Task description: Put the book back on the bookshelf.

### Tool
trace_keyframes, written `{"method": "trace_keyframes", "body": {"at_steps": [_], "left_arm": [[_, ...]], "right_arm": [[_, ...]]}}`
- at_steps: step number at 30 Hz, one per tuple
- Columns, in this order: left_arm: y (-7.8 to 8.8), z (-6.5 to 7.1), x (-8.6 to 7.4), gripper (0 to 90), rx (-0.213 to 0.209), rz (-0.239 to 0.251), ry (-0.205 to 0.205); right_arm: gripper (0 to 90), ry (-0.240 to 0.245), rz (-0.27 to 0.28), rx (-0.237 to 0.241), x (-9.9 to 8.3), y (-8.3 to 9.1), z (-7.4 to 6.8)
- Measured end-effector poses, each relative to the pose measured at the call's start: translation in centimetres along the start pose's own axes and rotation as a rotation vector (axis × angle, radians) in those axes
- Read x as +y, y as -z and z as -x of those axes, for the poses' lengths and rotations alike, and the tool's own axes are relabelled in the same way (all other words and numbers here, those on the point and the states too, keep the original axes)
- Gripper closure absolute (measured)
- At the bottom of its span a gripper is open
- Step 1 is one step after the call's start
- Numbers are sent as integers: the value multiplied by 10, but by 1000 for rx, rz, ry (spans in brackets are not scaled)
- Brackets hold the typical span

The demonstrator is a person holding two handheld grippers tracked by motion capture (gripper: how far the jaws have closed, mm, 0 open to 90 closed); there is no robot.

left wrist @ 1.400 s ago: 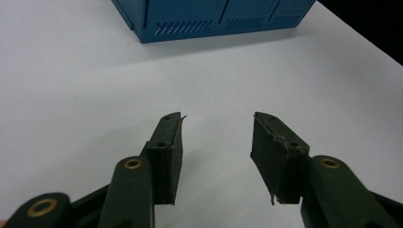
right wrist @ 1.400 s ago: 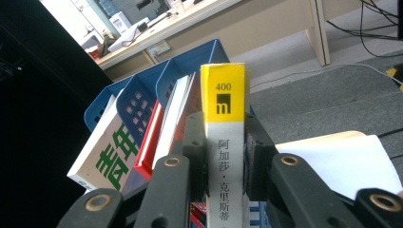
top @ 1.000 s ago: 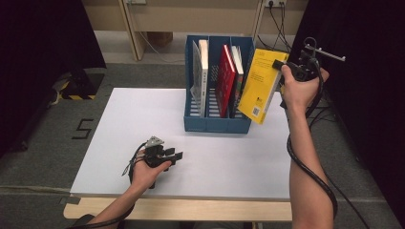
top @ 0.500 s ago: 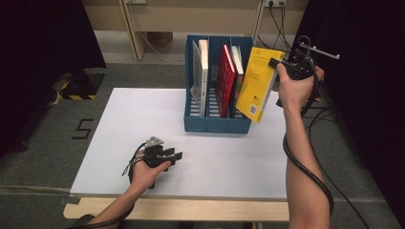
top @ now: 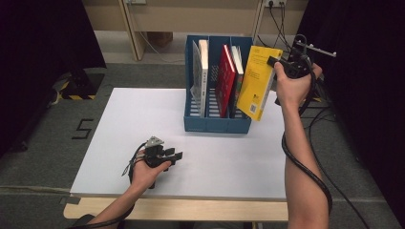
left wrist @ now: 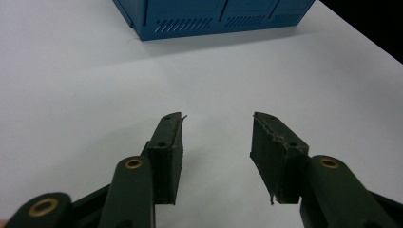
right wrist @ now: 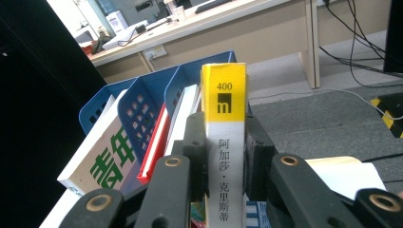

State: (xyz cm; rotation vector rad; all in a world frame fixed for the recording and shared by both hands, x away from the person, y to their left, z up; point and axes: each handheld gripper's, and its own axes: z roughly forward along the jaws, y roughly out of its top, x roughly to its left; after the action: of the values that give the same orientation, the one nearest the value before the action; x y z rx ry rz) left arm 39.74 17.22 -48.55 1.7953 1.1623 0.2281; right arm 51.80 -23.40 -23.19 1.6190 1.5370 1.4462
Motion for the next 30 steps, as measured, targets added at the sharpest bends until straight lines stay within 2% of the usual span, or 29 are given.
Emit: {"method": "trace_keyframes", "body": {"at_steps": [7,30], "left_arm": [[0,0,0,537,-1,2,3],[-1,-1,-1,541,-2,-2,2]], "right_arm": [[765,23,-2,-5,-2,-5,-3],[765,36,18,-18,-5,-15,-6]]}}
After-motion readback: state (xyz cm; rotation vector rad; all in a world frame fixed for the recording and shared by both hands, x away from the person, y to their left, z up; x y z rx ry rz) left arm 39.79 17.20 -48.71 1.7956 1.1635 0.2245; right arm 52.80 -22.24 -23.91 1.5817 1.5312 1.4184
